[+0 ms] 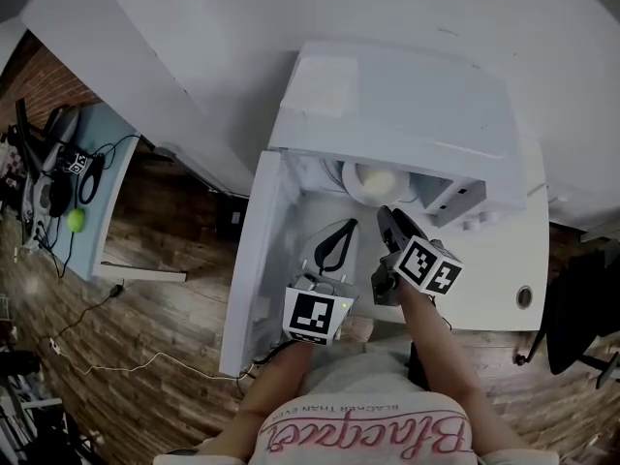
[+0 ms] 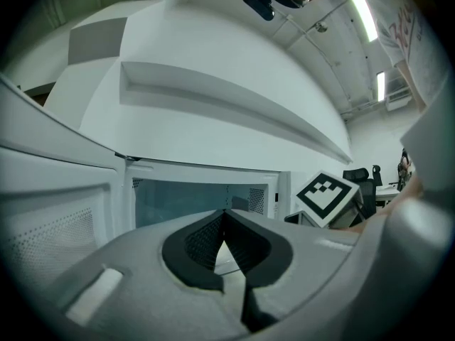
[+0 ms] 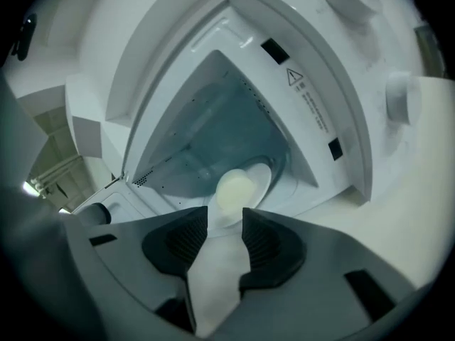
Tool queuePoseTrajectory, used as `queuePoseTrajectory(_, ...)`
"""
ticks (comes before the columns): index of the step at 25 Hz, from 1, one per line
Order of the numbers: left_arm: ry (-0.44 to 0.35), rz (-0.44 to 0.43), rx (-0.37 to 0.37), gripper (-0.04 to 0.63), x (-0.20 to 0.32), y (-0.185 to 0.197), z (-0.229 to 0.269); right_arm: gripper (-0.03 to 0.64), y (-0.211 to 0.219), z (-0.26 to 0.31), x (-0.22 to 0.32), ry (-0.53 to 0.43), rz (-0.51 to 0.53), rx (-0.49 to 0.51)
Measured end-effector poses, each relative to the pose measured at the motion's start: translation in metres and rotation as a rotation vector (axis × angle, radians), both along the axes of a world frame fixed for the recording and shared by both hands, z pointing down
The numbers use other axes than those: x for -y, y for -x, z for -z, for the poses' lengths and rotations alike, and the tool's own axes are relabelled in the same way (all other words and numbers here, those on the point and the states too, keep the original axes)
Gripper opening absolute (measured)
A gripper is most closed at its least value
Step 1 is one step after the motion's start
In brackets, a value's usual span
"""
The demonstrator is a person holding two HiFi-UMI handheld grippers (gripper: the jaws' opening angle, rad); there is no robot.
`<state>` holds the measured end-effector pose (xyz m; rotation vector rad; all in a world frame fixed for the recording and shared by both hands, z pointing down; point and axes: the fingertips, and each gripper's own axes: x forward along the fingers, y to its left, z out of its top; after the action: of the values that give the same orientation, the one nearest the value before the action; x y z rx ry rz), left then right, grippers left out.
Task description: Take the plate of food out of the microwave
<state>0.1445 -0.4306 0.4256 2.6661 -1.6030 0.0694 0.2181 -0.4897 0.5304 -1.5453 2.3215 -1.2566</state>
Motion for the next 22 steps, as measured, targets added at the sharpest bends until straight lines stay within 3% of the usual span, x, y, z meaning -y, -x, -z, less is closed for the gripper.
queuePoseTrajectory(10, 0.008, -0.017, 0.050, 0.005, 0.005, -0.004, -0.009, 0.150, 0.005, -0.032, 0.022, 0.180, -0.108, 0.260)
queuePoseTrajectory(17, 0.014, 0.005, 0.059, 0.005, 0.008, 0.007, -0.011, 0.199, 0.015, -0.044, 0.032, 0.288, -0.167, 0.353)
queuePoseTrajectory(22, 0.024, 0.020, 0.055, 0.005, 0.009, 0.013, -0.013, 0.197, 0.009, -0.055, 0.034, 0.349, -0.241, 0.397)
